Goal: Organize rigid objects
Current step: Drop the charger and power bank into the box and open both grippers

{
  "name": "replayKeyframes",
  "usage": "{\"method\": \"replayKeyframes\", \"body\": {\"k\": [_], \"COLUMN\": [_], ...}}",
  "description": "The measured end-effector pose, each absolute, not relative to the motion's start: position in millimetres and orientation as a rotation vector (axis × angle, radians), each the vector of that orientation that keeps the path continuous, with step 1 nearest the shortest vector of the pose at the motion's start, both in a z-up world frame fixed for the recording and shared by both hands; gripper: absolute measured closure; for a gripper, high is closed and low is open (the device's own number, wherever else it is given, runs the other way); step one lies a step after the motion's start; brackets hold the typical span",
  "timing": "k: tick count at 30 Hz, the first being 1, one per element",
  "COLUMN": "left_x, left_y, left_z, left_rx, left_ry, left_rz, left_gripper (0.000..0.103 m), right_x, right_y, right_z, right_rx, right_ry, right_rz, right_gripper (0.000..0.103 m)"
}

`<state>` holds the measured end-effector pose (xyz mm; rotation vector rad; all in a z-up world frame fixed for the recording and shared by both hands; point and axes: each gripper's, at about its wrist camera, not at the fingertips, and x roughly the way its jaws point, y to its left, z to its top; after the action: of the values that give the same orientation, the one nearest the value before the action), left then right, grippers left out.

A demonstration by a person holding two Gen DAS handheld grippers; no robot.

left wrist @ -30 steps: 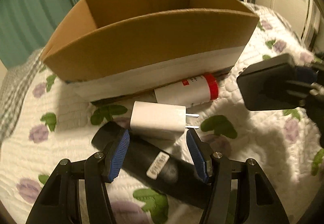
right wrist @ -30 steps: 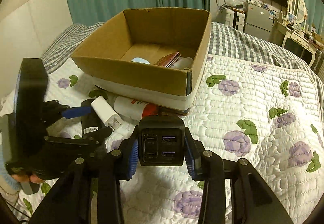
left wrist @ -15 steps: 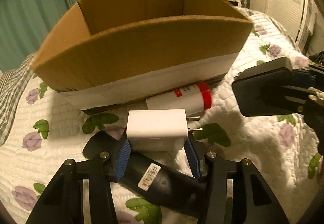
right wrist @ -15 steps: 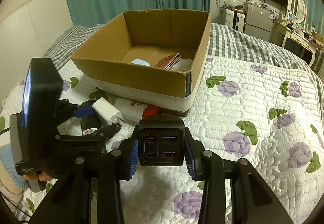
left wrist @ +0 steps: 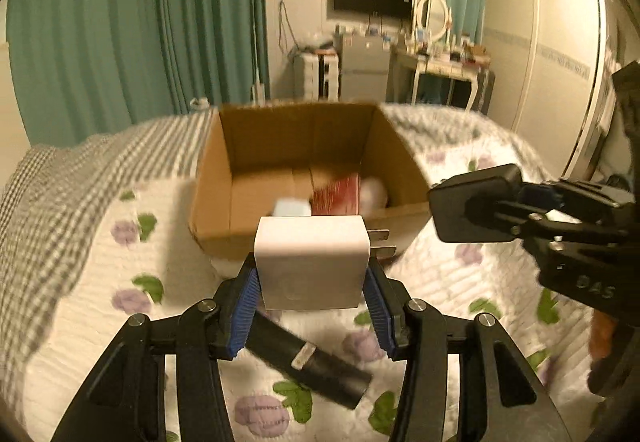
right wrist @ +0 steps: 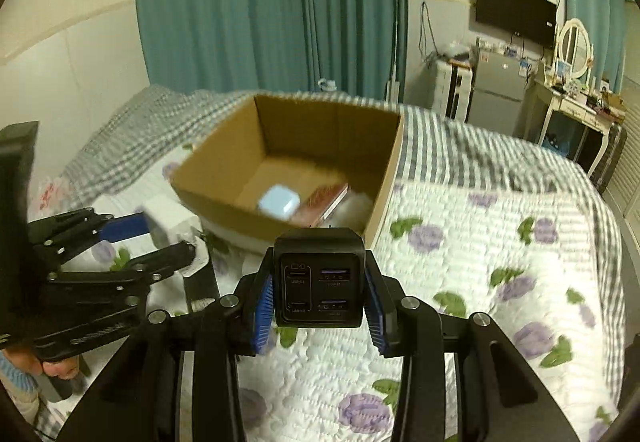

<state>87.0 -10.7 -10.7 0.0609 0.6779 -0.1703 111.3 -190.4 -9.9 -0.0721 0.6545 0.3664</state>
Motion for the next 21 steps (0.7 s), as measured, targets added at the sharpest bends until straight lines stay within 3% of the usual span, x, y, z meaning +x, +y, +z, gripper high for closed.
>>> {"method": "replayKeyframes", "body": {"k": [11,21], "left_x": [154,242], "left_y": [-10,-1], "left_z": [39,5], "left_rx": [0.061,0.084], "left_ry": [0.607,0.672], "left_rz": [-0.135,-0.119], "left_gripper": [0.052,0.052], "right_x": [153,234], "right_y": [-174,-150], "right_z": [61,57], "right_rx": [-0.089,-0.083], "right_ry": [0.485,0.469], "right_rz": [0.383,0.396], "right_gripper": [0.065,0.065]}}
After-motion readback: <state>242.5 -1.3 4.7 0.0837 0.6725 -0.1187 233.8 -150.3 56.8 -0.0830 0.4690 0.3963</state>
